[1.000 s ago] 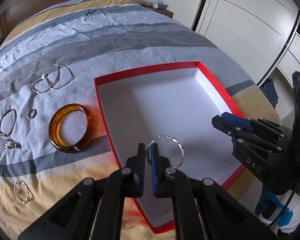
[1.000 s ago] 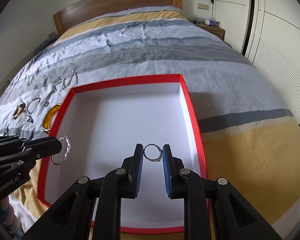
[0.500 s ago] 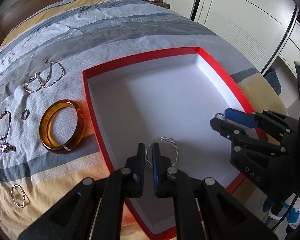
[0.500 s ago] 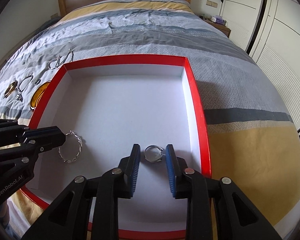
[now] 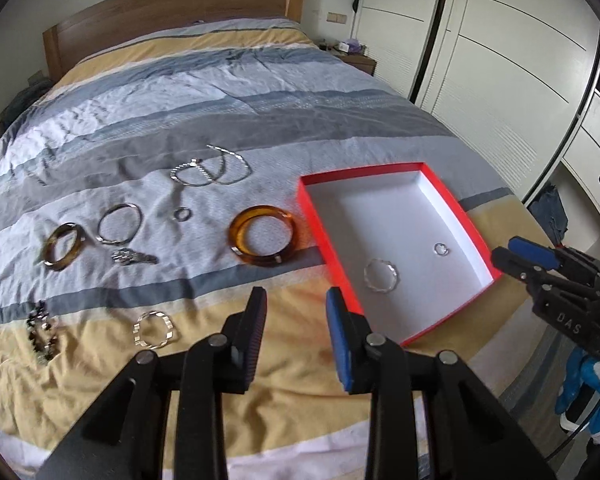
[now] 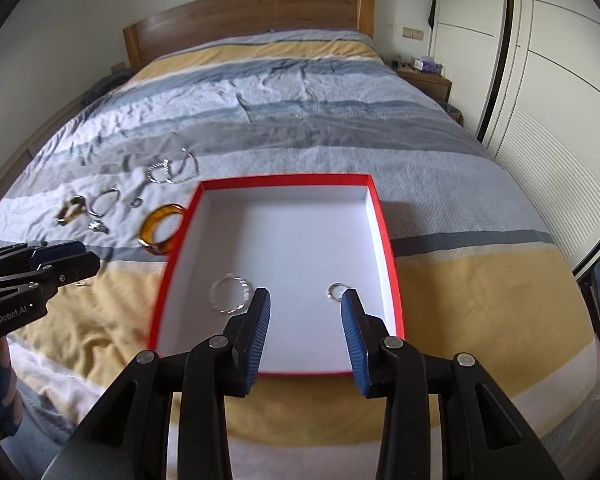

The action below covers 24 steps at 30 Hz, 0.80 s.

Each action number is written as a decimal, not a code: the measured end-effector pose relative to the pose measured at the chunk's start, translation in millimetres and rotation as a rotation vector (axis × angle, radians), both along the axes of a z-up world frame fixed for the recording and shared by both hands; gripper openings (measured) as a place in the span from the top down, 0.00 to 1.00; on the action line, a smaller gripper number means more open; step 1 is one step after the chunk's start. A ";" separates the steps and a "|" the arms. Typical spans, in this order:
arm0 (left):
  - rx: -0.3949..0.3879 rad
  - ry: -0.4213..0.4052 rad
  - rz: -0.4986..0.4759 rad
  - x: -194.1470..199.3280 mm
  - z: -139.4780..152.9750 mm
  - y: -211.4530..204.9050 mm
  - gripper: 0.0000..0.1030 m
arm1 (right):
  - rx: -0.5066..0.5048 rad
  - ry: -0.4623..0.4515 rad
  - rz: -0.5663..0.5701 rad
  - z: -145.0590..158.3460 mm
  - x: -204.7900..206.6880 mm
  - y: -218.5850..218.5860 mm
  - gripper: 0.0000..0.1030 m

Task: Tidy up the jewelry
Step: 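Withdraw both open tools from the red box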

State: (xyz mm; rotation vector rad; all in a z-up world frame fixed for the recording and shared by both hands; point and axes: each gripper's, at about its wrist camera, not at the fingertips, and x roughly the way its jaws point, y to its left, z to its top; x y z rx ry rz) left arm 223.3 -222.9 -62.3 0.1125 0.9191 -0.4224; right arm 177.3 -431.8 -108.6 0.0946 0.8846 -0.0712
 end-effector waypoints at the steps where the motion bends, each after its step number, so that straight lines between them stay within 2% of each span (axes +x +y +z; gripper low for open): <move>1: 0.006 -0.008 0.019 -6.8 5.4 14.4 0.72 | 0.007 -0.009 0.002 6.1 -6.9 3.9 0.63; 3: 0.005 -0.022 0.054 -20.7 15.5 43.1 0.72 | 0.020 -0.028 0.005 18.0 -22.8 12.5 0.62; 7: 0.063 -0.086 0.129 -51.4 33.0 104.6 0.72 | 0.052 -0.062 0.011 38.2 -51.2 29.5 0.62; 13: 0.102 -0.117 0.264 -92.0 50.5 201.9 0.71 | 0.071 -0.097 0.026 57.9 -90.8 56.0 0.61; 18: 0.088 -0.137 0.355 -122.2 61.8 259.6 0.71 | 0.091 -0.125 0.027 72.2 -120.3 74.7 0.61; 24: 0.037 -0.159 0.410 -154.4 72.0 298.8 0.71 | 0.092 -0.168 0.054 96.6 -148.3 99.2 0.61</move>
